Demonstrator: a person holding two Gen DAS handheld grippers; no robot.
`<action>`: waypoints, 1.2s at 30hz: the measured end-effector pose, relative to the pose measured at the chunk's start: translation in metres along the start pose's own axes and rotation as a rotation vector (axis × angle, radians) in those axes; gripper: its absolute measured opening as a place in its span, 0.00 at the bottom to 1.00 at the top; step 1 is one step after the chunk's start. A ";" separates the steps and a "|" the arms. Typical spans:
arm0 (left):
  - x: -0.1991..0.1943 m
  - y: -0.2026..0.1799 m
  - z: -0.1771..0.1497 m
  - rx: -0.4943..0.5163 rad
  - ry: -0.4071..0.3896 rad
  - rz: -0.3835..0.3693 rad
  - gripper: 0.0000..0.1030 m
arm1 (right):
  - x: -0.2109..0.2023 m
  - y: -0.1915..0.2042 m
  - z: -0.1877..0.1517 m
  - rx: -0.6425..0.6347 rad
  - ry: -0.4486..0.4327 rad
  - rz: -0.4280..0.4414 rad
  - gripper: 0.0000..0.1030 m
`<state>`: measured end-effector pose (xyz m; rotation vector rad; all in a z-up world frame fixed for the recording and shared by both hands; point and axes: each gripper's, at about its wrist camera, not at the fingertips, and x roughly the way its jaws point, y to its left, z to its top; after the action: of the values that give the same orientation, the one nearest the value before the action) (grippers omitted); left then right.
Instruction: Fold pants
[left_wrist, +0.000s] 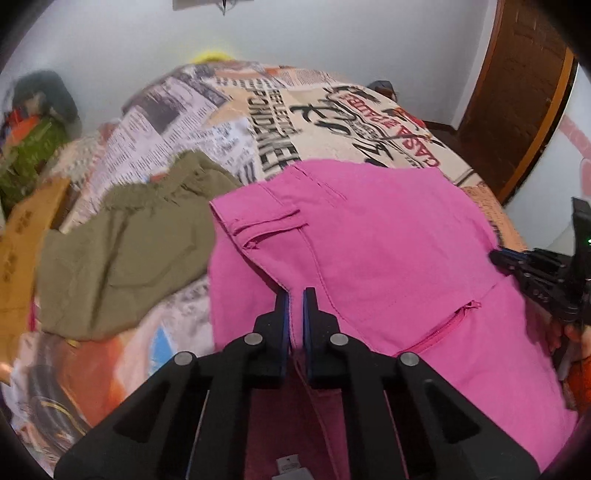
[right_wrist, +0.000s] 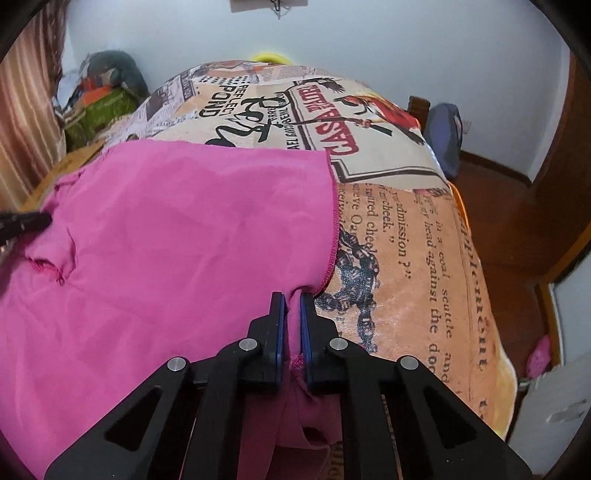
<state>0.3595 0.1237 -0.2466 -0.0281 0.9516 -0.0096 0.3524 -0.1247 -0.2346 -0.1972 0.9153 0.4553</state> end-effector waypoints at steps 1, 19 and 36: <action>0.001 0.000 0.001 0.015 0.001 0.024 0.06 | 0.000 0.000 0.000 -0.004 0.000 -0.007 0.07; -0.034 0.031 0.022 0.060 -0.020 0.091 0.58 | -0.053 -0.014 0.037 0.024 -0.064 0.018 0.37; 0.060 0.062 0.066 0.004 0.075 0.024 0.66 | 0.035 -0.024 0.104 -0.018 -0.037 0.027 0.56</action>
<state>0.4477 0.1860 -0.2593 -0.0128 1.0263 0.0093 0.4566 -0.0989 -0.2008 -0.1928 0.8791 0.4904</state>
